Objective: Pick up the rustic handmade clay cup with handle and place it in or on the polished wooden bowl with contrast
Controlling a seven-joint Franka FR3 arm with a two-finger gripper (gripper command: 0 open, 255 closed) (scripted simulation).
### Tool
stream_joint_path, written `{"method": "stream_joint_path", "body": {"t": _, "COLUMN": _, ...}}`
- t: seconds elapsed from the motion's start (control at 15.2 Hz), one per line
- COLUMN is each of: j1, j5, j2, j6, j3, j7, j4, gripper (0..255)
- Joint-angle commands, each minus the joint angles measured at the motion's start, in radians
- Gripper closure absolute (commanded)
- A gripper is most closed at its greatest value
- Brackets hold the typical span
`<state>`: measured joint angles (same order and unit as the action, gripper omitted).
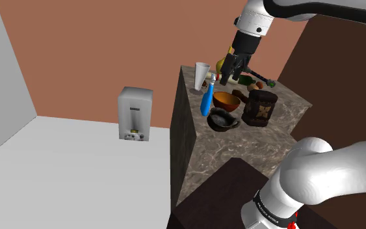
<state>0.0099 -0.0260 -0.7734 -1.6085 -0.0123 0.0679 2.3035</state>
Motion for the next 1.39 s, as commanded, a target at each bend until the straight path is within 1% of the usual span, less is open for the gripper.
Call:
{"method": "stream_joint_path", "body": {"t": 0.0, "j1": 0.000, "j5": 0.000, "j2": 0.000, "j6": 0.000, "j3": 0.000, "j7": 0.000, "j4": 0.000, "gripper": 0}}
{"method": "stream_joint_path", "body": {"t": 0.33, "j1": -0.028, "j5": -0.046, "j2": 0.031, "j6": -0.110, "j3": -0.090, "j7": 0.091, "j4": 0.088, "gripper": 0}}
{"method": "stream_joint_path", "body": {"t": 0.66, "j1": -0.056, "j5": -0.088, "j2": 0.098, "j6": -0.227, "j3": -0.183, "j7": 0.183, "j4": 0.148, "gripper": 0}}
{"method": "stream_joint_path", "body": {"t": 1.06, "j1": -0.083, "j5": -0.122, "j2": 0.227, "j6": -0.375, "j3": -0.299, "j7": 0.297, "j4": 0.178, "gripper": 0}}
{"method": "stream_joint_path", "body": {"t": 1.32, "j1": -0.091, "j5": -0.124, "j2": 0.340, "j6": -0.474, "j3": -0.377, "j7": 0.380, "j4": 0.172, "gripper": 0}}
